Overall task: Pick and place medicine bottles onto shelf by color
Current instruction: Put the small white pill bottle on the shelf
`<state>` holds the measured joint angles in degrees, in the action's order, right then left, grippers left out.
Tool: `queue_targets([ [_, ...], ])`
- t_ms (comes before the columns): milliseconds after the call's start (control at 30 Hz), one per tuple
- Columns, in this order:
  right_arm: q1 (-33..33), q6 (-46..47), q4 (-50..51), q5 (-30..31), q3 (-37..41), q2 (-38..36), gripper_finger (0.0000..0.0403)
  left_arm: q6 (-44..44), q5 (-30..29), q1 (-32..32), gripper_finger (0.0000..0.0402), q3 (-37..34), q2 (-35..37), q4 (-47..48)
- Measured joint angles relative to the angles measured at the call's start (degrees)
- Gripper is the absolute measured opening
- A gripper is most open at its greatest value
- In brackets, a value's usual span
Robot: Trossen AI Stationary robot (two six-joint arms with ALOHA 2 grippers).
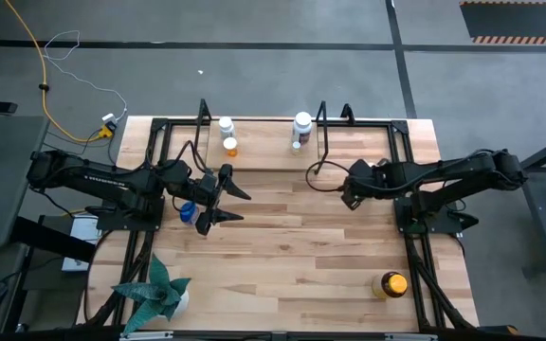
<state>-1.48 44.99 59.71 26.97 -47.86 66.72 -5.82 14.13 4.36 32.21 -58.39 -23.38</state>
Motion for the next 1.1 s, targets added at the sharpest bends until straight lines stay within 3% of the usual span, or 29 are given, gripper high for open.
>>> queue_targets([
  [100, 0.0, -2.7, -0.1, -2.2, 0.0, 0.0, 0.022, 0.0, 0.0, 0.0, 0.0264, 0.0, 0.0, 0.0],
  [200, 0.6, -5.5, -0.4, -10.5, 0.0, 0.0, 0.0244, 0.0, 0.0, 0.0, 0.0264, 0.0, 0.0, 0.1],
  [267, 1.1, -6.6, -1.6, -12.3, 0.0, 0.0, 0.0257, 0.0, 0.0, 0.0, 0.0264, 0.0, 0.0, 0.2],
  [1100, 1.1, -7.4, -5.0, -7.5, 0.0, 0.0, 0.0273, 0.0, -4.3, 0.0, 0.0264, 0.0, 0.0, 1.3],
])
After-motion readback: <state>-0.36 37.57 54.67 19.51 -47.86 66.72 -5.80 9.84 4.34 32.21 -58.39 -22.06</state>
